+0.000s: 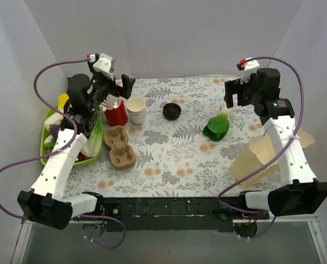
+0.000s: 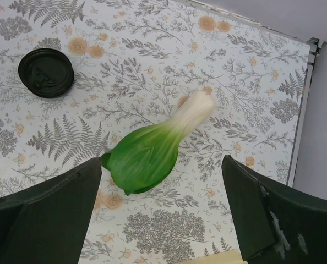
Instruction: Pack the takeout coffee
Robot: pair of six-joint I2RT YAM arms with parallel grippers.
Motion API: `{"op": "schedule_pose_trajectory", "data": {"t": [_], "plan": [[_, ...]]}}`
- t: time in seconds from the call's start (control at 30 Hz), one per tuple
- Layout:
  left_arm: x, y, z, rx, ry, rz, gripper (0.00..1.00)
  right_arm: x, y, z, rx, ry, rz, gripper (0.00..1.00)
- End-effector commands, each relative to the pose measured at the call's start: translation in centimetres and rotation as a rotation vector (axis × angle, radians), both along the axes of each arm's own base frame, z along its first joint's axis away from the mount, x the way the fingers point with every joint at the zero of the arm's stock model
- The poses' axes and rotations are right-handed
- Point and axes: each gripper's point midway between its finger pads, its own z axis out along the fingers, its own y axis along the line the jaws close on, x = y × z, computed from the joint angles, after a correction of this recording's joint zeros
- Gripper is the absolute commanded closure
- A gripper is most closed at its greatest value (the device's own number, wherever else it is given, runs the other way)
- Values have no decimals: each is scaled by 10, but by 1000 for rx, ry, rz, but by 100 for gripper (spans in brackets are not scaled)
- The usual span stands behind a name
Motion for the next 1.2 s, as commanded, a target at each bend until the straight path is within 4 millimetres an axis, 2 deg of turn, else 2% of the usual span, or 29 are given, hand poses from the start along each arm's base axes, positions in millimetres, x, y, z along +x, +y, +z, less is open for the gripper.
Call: {"op": "schedule_pose_trajectory", "data": {"t": [0.0, 0.13, 0.2, 0.23, 0.3, 0.37, 0.4, 0.43, 0.5, 0.53, 0.57, 0.6, 0.67, 0.7, 0.8, 0.9, 0.93, 1.0, 1.03, 1.17], "plan": [[-16, -12, -10, 55, 30, -101, 2, 3, 3, 10, 8, -13, -3, 2], [-34, -14, -33, 105, 125, -153, 2, -1, 10, 8, -78, -31, 132, 3], [-42, -15, -42, 116, 167, -175, 2, -15, 33, 9, -68, -39, 300, 3], [-51, -17, -53, 127, 218, -203, 2, -27, 41, 7, -99, -32, 396, 2], [-62, -20, -63, 139, 271, -246, 2, -52, 82, 9, -75, -40, 606, 2], [-80, -22, -82, 167, 357, -303, 2, -69, 101, -6, -160, -6, 691, 5], [-85, -22, -90, 174, 388, -311, 2, -90, 125, -14, -184, 13, 795, 7], [-94, -21, -102, 195, 437, -330, 2, -101, 132, -20, -201, 21, 841, 13], [-105, -18, -121, 213, 506, -342, 2, -124, 143, -44, -209, 83, 915, 22], [-107, -16, -125, 218, 521, -335, 2, -133, 143, -49, -212, 92, 937, 26], [-109, -16, -129, 221, 533, -333, 2, -148, 138, -69, -219, 166, 966, 32], [-111, -14, -136, 225, 550, -327, 2, -157, 138, -77, -251, 175, 1016, 42], [-113, -11, -140, 231, 555, -312, 2, -174, 128, -99, -286, 247, 1044, 55], [-114, -10, -143, 233, 557, -309, 2, -185, 120, -107, -309, 293, 1067, 70], [-116, -7, -150, 252, 562, -299, 2, -202, 95, -126, -403, 368, 1078, 98], [-121, -4, -163, 292, 585, -313, 2, -204, 65, -140, -545, 404, 1041, 99], [-122, -3, -169, 301, 602, -314, 2, -205, 48, -143, -626, 422, 1027, 99], [-127, -2, -180, 334, 637, -335, 2, -209, 32, -153, -712, 446, 1046, 99], [-126, -2, -187, 344, 669, -341, 2, -204, 21, -153, -784, 430, 1042, 99], [-119, 4, -203, 369, 746, -304, 2, -197, 1, -157, -846, 443, 997, 99]]}}
